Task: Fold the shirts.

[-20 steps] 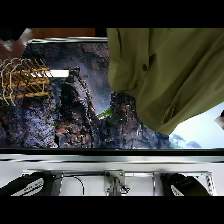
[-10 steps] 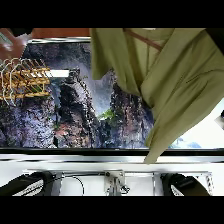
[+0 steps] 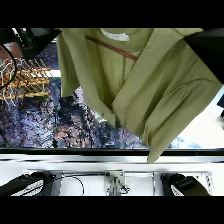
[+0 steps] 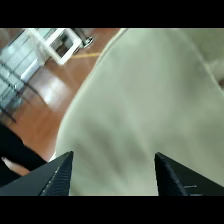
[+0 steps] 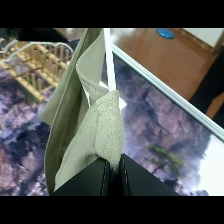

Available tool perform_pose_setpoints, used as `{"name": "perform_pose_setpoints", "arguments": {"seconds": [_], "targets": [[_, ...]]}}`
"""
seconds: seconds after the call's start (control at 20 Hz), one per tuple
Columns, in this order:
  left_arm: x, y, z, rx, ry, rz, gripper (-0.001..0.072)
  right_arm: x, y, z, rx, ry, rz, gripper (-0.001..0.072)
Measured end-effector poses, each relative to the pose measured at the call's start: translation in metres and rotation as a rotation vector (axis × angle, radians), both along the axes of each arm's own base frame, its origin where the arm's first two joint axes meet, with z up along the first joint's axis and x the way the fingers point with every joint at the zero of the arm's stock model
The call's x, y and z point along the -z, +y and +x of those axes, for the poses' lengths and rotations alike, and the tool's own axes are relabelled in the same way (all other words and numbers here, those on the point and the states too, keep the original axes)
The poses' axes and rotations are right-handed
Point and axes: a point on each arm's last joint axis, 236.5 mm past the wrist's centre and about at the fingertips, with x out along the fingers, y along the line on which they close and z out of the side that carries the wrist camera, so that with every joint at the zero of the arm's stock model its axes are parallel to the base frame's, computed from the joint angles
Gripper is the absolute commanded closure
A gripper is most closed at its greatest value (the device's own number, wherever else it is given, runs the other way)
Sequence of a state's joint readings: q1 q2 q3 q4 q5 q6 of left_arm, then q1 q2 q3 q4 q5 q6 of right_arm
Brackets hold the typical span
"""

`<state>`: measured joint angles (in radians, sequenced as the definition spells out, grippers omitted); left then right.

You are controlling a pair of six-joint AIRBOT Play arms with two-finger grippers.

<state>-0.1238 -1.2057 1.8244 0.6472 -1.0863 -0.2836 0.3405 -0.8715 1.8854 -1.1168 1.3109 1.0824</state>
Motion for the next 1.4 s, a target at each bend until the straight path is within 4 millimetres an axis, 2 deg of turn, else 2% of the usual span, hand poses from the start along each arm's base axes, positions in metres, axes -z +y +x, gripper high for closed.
{"name": "perform_pose_setpoints", "arguments": {"seconds": [0.4, 0.65, 1.1, 1.25, 1.3, 1.35, 1.4], "targets": [[-0.018, 0.0, 0.003, -0.009, -0.123, 0.005, 0.0109, 0.006, 0.012, -0.016, -0.071, 0.063, 0.019, 0.064], [-0.033, 0.001, -0.006, -0.016, -0.165, -0.007, 0.011, 0.012, 0.007, -0.012, -0.047, 0.07, -0.008, 0.064], [-0.013, -0.017, -0.02, 0.085, -0.099, 0.018, 0.0111, 0.004, 0.011, -0.013, -0.061, 0.044, 0.019, 0.064], [-0.007, -0.025, -0.019, 0.111, -0.077, 0.013, 0.014, 0.001, 0.015, -0.017, -0.085, 0.045, 0.033, 0.064], [-0.005, -0.027, -0.018, 0.117, -0.07, 0.012, 0.0329, 0.0, 0.016, -0.018, -0.09, 0.041, 0.039, 0.064], [-0.003, -0.03, -0.017, 0.124, -0.065, 0.011, 0.0574, -0.002, 0.017, -0.019, -0.095, 0.038, 0.042, 0.064], [0.0, -0.033, -0.017, 0.134, -0.074, 0.022, 0.0649, -0.003, 0.017, -0.018, -0.095, 0.032, 0.047, 0.064]]}}
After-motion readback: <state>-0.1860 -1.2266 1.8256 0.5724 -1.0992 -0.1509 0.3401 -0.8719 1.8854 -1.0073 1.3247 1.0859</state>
